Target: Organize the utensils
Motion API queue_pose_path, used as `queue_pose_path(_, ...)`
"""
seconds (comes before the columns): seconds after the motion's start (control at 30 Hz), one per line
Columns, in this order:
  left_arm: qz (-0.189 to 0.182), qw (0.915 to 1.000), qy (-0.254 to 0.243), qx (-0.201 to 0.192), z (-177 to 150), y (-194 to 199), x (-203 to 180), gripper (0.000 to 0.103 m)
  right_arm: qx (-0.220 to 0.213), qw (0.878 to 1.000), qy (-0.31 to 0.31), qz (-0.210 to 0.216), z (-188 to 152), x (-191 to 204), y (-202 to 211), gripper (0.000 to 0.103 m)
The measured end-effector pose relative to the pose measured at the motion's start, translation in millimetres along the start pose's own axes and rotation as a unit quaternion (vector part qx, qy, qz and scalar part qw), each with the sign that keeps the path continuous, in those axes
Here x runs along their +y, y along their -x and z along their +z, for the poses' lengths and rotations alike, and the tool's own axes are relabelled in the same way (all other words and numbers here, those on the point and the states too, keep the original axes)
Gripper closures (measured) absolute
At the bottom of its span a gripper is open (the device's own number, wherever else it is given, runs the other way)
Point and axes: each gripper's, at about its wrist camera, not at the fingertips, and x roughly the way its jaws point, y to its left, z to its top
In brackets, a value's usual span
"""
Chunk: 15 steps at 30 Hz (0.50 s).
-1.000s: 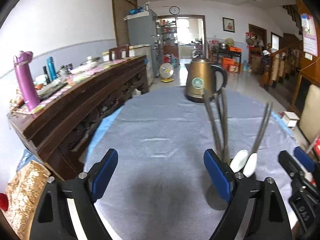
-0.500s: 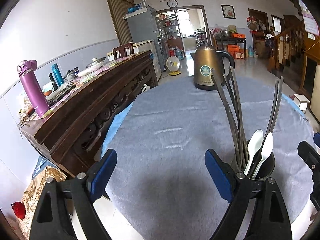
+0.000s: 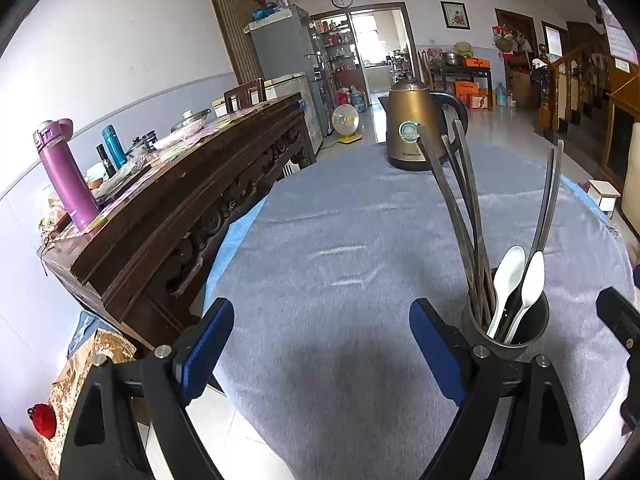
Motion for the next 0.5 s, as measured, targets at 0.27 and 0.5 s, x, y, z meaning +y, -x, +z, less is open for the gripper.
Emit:
queue_pose_path(0.27,-0.013,0.9999,0.002,0.007,-3.4,7.7,2.4,0.013,0.013,1.0,0.008,0.002,-2.1,6.4,-2.1,0.026)
queue_pose_path(0.5,-0.014,0.9998,0.01,0.006,-2.2,14.5,6.7,0.013,0.016,1.0,0.007,-0.002,-2.5,5.4,1.3,0.026)
